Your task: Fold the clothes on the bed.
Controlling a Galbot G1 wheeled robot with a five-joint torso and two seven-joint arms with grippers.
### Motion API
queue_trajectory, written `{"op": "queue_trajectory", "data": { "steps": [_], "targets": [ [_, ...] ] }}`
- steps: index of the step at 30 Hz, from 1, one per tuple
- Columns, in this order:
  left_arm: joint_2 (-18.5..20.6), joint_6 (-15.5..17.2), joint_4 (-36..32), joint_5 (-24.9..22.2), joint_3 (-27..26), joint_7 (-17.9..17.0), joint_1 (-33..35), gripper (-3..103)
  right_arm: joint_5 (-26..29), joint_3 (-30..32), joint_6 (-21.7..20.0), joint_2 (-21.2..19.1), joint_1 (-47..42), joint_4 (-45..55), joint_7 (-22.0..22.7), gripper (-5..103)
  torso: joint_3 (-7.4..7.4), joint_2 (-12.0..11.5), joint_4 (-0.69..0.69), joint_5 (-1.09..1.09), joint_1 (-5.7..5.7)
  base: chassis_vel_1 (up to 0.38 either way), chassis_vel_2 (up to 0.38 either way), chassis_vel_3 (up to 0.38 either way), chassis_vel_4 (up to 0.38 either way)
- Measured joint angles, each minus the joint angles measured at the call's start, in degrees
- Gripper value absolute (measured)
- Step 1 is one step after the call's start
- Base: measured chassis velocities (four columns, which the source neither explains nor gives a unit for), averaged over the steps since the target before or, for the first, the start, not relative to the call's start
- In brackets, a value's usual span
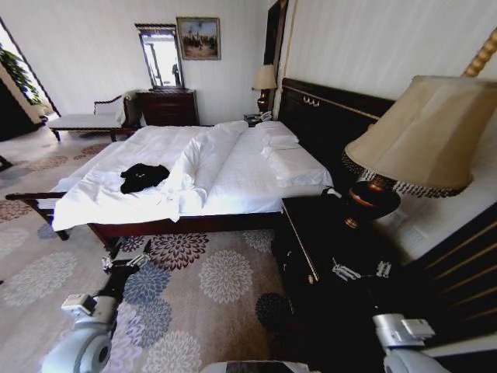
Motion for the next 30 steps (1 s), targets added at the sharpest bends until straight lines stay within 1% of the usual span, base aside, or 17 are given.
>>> {"op": "queue_trajectory", "data": {
  "steps": [8,13,14,18,30],
  "targets": [
    [0.75,0.27,-0.34,0.87,1.43,-0.46,0.31,99,-1.53,-0.83,1.03,1.68,0.16,-0.81,0.24,100,0.00,0.00,0.00,0.00,0.00,-0.008,0.016,0.010,-0.007],
    [0.87,0.20,-0.46,2.17,3.33,-0.46,0.83,99,-2.33,-0.92,1.55,2.28,0.13,-1.35,0.25,100,0.01,0.00,0.00,0.00,0.00,-0.056,0.081,0.088,-0.081],
    [0.87,0.09,-0.47,2.35,4.02,-0.49,0.83,97,-2.49,-1.00,1.67,2.43,0.12,-1.52,0.25,100,0.01,0.00,0.01,0.01,0.00,-0.058,0.106,0.105,-0.082],
    [0.84,0.44,-0.44,3.85,5.35,-1.78,0.40,100,-2.56,-1.16,1.77,2.71,0.13,-1.99,0.25,100,0.01,-0.01,0.00,0.00,0.00,-0.099,0.106,0.097,-0.103],
    [0.28,0.35,-0.29,4.21,5.25,-2.17,0.90,100,-2.69,-1.22,1.69,3.06,0.43,-1.99,0.36,100,0.01,-0.01,0.00,0.00,0.00,-0.138,0.120,0.130,-0.127]
  ]
}}
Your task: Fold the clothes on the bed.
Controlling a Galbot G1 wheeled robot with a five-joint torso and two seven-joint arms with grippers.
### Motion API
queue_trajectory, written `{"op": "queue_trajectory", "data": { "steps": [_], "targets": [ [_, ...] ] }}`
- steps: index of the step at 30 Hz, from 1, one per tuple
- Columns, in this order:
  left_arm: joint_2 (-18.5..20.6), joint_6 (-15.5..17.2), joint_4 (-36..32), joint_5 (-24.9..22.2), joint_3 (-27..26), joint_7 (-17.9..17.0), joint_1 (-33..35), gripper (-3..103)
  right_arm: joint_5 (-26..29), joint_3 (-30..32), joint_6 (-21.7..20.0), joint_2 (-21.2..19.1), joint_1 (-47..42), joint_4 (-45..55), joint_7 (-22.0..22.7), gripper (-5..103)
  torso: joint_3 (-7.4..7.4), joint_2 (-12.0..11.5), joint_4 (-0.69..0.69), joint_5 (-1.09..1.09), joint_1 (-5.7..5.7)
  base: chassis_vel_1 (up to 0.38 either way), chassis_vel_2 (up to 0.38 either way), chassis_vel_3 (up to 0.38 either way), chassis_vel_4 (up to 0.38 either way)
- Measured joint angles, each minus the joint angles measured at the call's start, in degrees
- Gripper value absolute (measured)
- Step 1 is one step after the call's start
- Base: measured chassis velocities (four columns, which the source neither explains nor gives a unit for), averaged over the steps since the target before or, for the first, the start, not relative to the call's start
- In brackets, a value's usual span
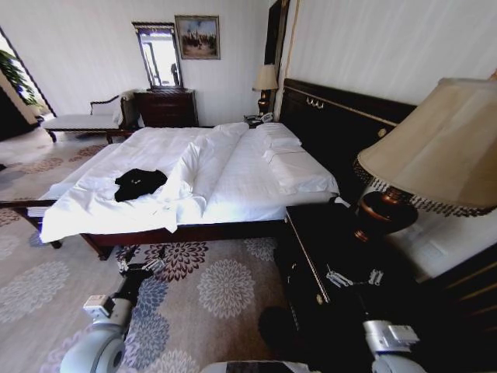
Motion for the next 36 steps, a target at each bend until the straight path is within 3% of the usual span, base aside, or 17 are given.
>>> {"op": "queue_trajectory", "data": {
  "steps": [36],
  "targets": [
    [-3.02,-1.21,-0.76,0.50,-0.19,-0.59,1.20,100,-0.92,0.19,1.01,1.08,0.13,-1.95,-0.21,100,0.00,0.00,0.01,0.00,0.00,-0.150,0.151,0.148,-0.158]
  ]
}}
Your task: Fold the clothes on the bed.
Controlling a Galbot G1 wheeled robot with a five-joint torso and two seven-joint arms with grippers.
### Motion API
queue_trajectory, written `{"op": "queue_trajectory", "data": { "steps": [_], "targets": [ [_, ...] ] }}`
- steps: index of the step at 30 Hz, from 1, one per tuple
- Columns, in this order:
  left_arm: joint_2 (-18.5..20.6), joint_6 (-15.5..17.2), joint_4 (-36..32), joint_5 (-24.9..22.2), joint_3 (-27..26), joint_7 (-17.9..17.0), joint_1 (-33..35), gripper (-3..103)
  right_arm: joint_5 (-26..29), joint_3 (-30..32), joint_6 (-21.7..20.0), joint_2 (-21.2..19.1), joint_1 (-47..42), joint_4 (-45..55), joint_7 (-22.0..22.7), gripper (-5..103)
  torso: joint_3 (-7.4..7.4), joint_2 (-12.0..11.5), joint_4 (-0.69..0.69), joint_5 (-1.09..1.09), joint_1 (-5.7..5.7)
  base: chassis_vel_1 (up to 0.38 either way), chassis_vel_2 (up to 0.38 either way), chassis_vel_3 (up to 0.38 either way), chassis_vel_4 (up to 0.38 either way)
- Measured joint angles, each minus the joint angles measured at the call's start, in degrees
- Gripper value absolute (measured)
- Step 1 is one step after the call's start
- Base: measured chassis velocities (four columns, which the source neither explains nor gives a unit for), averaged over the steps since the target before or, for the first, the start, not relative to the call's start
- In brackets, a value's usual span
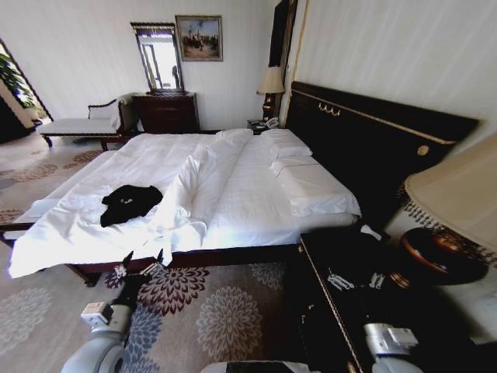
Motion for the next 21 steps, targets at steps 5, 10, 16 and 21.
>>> {"op": "queue_trajectory", "data": {
  "steps": [5,10,16,21],
  "targets": [
    [0.39,-0.01,0.00,-0.35,-0.22,-0.22,-0.56,100,-0.04,0.03,0.06,0.21,0.07,0.02,0.08,100,0.00,0.00,-0.01,-0.01,0.00,-0.159,0.161,0.160,-0.171],
    [0.37,-0.02,0.13,-0.37,-0.03,-0.26,-0.62,100,-0.21,0.24,0.20,0.22,-0.05,-0.06,0.14,100,0.00,0.01,-0.01,0.00,0.00,-0.146,0.167,0.153,-0.156],
    [0.34,-0.02,0.21,-0.37,0.24,-0.28,-0.85,100,-1.06,0.14,0.28,0.30,0.16,-0.42,0.33,100,0.00,0.00,0.00,-0.01,0.01,-0.170,0.171,0.181,-0.162],
    [0.42,0.04,0.19,-0.37,0.29,-0.44,-1.13,100,-1.25,0.10,0.20,0.08,0.39,-0.49,0.47,100,0.00,0.00,0.00,-0.01,0.01,-0.146,0.155,0.161,-0.161]
  ]
}}
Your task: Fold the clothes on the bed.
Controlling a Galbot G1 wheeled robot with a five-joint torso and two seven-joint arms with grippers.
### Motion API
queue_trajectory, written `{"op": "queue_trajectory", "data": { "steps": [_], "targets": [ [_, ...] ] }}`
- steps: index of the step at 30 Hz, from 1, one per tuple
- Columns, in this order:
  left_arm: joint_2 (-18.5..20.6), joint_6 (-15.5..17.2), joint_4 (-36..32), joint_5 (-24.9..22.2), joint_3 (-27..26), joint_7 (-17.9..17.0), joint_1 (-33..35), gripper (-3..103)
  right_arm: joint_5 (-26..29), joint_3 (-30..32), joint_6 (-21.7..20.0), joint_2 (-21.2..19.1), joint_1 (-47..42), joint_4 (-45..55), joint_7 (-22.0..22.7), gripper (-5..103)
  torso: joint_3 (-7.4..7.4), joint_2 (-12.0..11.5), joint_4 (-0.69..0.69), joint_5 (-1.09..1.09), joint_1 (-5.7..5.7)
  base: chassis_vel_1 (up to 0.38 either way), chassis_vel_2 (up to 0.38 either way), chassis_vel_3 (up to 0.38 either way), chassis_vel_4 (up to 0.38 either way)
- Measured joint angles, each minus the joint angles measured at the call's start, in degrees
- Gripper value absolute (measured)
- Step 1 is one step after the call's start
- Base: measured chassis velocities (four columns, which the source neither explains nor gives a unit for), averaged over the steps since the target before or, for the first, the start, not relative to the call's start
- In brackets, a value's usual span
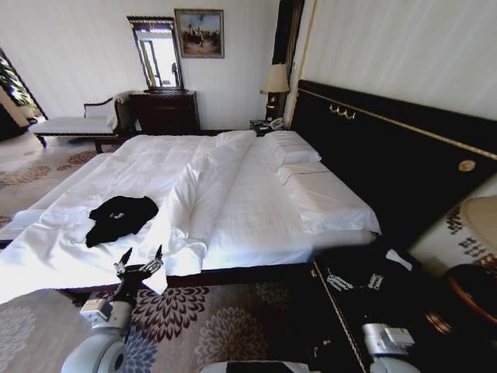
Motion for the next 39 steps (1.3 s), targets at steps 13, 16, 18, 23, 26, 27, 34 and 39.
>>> {"op": "queue_trajectory", "data": {
  "steps": [13,16,18,23,26,27,34,39],
  "targets": [
    [0.33,0.04,0.15,-0.23,-0.59,-0.30,0.22,100,-0.47,-0.31,-0.28,0.16,0.13,-0.08,0.26,100,-0.01,0.01,0.00,0.00,-0.02,-0.056,0.151,0.050,-0.146],
    [0.27,0.04,0.15,-0.24,-0.63,-0.30,0.26,100,-0.53,-0.42,-0.28,0.19,0.21,-0.12,0.26,100,-0.01,0.01,0.00,0.00,-0.02,-0.008,0.202,0.014,-0.181],
    [0.19,0.04,0.23,-0.25,-0.81,-0.30,0.37,100,-0.66,-0.60,-0.28,0.30,0.23,-0.19,0.26,100,-0.01,0.01,0.00,0.00,-0.02,-0.007,0.199,0.004,-0.186],
    [0.09,0.02,0.48,-0.53,-1.24,-0.27,0.49,100,-1.03,-0.95,-0.28,0.48,0.28,-0.21,0.25,100,0.00,0.00,-0.01,0.01,-0.01,-0.008,0.201,-0.003,-0.197],
    [0.00,-0.04,0.73,-0.60,-1.35,-0.26,0.49,100,-1.16,-1.13,-0.28,0.53,0.31,-0.25,0.27,100,0.00,0.01,0.00,0.00,-0.01,-0.006,0.197,-0.016,-0.193],
    [-0.04,-0.07,0.81,-0.64,-1.40,-0.25,0.55,100,-1.18,-1.20,-0.28,0.54,0.32,-0.27,0.28,100,-0.01,0.01,-0.01,0.00,-0.01,0.033,0.191,-0.027,-0.174],
    [-0.14,-0.20,0.93,-0.74,-1.53,-0.22,0.63,100,-1.34,-1.40,-0.43,0.58,0.39,-0.33,0.38,100,0.00,0.00,-0.01,0.01,-0.01,0.057,0.213,-0.055,-0.204],
    [-0.09,-0.20,0.93,-0.76,-1.53,-0.22,0.52,100,-1.41,-1.51,-0.47,0.68,0.41,-0.36,0.39,100,0.00,0.01,-0.01,0.00,-0.02,0.099,0.232,-0.104,-0.239]
  ]
}}
